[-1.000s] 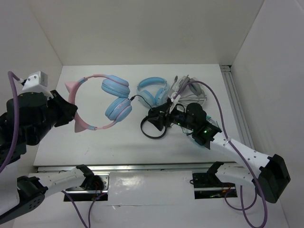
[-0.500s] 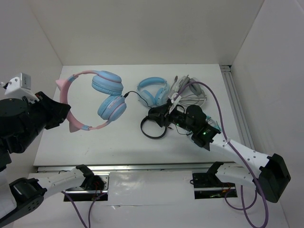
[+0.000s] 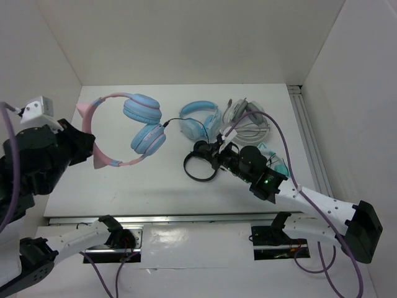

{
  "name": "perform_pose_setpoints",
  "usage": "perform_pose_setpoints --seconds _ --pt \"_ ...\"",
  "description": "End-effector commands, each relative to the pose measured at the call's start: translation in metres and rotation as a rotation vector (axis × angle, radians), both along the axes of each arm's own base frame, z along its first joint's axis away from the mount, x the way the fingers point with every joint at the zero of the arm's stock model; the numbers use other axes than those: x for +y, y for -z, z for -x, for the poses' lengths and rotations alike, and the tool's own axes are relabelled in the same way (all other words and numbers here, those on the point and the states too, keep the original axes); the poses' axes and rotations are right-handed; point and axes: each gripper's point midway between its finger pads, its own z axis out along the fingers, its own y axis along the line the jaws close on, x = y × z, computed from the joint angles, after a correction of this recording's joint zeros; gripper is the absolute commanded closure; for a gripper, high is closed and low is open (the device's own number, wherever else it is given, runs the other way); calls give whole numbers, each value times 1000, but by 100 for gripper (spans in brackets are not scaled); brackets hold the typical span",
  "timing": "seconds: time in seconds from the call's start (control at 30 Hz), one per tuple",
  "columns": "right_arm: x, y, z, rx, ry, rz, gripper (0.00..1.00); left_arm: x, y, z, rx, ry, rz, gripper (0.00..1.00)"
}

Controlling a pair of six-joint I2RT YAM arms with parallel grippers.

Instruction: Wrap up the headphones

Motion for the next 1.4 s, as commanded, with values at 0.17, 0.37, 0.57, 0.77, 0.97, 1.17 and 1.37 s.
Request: perform_pose_setpoints --seconds 0.17,0.37,0.57,0.77,0.97,1.17,1.37 --pt "-70 -77 -27 -42 531 -44 100 12 27 -58 -60 -215 -201 100" --pt "-91 -101 -22 -55 582 11 100 41 57 -67 0 -385 -447 100" --pt "-48 -109 5 -80 269 123 100 35 74 -81 68 -368 -583 100" --pt "-4 -102 57 -76 -89 274 100 11 85 -95 106 -254 -713 100" --pt "-3 -118 74 -99 -191 273 100 -36 115 -98 156 8 -751 100" --pt "-7 -124 71 -121 -169 282 100 -110 177 -79 215 410 -932 100" --pt "-6 -120 70 -119 -173 303 100 -160 202 -63 214 571 -1067 100"
